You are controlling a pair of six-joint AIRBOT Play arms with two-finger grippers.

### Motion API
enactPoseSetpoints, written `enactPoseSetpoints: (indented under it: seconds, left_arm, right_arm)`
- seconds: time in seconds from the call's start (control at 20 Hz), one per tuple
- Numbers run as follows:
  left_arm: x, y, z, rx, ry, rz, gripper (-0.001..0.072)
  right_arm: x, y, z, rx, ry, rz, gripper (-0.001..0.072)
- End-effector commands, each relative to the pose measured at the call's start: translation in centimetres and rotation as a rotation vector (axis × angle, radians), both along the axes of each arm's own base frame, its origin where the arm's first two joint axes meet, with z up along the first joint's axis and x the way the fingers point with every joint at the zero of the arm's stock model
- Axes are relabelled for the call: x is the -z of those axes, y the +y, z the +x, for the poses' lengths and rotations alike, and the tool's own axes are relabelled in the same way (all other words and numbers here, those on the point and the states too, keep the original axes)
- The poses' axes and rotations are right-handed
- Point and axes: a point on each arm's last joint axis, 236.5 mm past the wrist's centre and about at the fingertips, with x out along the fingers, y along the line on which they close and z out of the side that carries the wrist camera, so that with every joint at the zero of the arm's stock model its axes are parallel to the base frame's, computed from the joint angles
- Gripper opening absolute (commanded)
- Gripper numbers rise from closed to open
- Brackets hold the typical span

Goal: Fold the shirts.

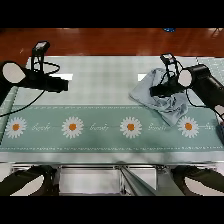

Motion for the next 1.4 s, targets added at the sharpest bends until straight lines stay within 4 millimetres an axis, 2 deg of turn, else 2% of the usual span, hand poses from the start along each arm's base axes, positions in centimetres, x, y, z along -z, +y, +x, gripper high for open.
enactPoseSetpoints:
  seconds: [0.0, 0.2, 0.25, 0.3, 0.35, 0.4, 0.5, 0.6, 0.65, 0.7, 0.75, 0.8, 0.95, 1.05, 1.1, 1.15, 1.2, 1.25, 1.35]
  left_arm:
    - [0.7, 0.0, 0.1, 0.001, 0.018, 0.004, 0.0019]
    - [1.8, 0.0, 0.2, 0.001, 0.045, 0.008, 0.0019]
    - [2.1, 0.0, 0.2, 0.001, 0.053, 0.01, 0.0021]
    - [2.4, 0.1, 0.6, -0.002, 0.048, 0.016, 0.0083]
    - [2.5, 0.5, 1.2, -0.005, 0.025, 0.037, 0.0365]
    - [2.3, 1.5, 2.2, -0.01, -0.017, 0.083, 0.0514]
    - [1.4, 4.4, 3.5, -0.011, -0.081, 0.214, 0.0513]
    - [0.5, 6.8, 4.4, -0.077, -0.109, 0.255, 0.0511]
    - [0.6, 7.5, 4.5, -0.127, -0.103, 0.233, 0.0511]
    - [0.8, 8.2, 4.5, -0.177, -0.089, 0.214, 0.051]
    - [1.2, 8.5, 4.4, -0.212, -0.071, 0.198, 0.051]
    - [1.6, 8.5, 4.2, -0.232, -0.053, 0.181, 0.051]
    - [3.2, 7.7, 3.7, -0.223, 0.0, 0.162, 0.051]
    - [4.3, 7.3, 3.4, -0.209, 0.032, 0.171, 0.051]
    - [4.3, 7.4, 3.3, -0.208, 0.035, 0.173, 0.051]
    - [4.2, 7.4, 3.3, -0.21, 0.035, 0.172, 0.051]
    - [3.9, 7.7, 3.2, -0.198, 0.026, 0.191, 0.051]
    - [3.0, 8.7, 3.4, -0.202, 0.012, 0.218, 0.051]
    - [0.0, 11.2, 3.7, -0.255, -0.022, 0.24, 0.051]
  right_arm:
    - [-0.3, 0.2, 0.8, -0.002, -0.036, 0.006, 0.0022]
    - [-1.7, 0.8, 3.5, -0.007, -0.164, 0.036, 0.0023]
    - [-2.2, 0.8, 4.3, -0.011, -0.205, 0.033, 0.0103]
    - [-2.7, 0.6, 5.0, -0.019, -0.243, 0.019, 0.0341]
    - [-3.3, -0.1, 5.9, -0.031, -0.288, -0.02, 0.0413]
    - [-4.1, -1.8, 6.8, -0.016, -0.326, -0.085, 0.0413]
    - [-6.0, -6.6, 8.1, 0.111, -0.375, -0.169, 0.0413]
    - [-6.4, -11.8, 8.2, 0.279, -0.373, -0.165, 0.0411]
    - [-5.1, -14.1, 7.4, 0.364, -0.317, -0.146, 0.0405]
    - [-2.9, -15.9, 6.0, 0.436, -0.221, -0.129, 0.0405]
    - [-0.5, -16.9, 4.6, 0.478, -0.118, -0.115, 0.0405]
    - [2.0, -17.0, 3.3, 0.489, -0.026, -0.092, 0.0405]
    - [9.0, -14.6, 0.2, 0.46, 0.182, -0.012, 0.0405]
    - [12.0, -13.1, -0.9, 0.427, 0.271, -0.002, 0.0394]
    - [12.7, -12.2, -1.0, 0.4, 0.288, 0.009, 0.0268]
    - [12.6, -11.4, -0.7, 0.37, 0.283, 0.029, 0.0052]
    - [11.6, -10.5, 0.1, 0.33, 0.258, 0.058, 0.0021]
    - [10.1, -9.8, 1.1, 0.289, 0.22, 0.078, 0.0021]
    - [4.6, -9.3, 4.0, 0.234, 0.087, 0.098, 0.0021]
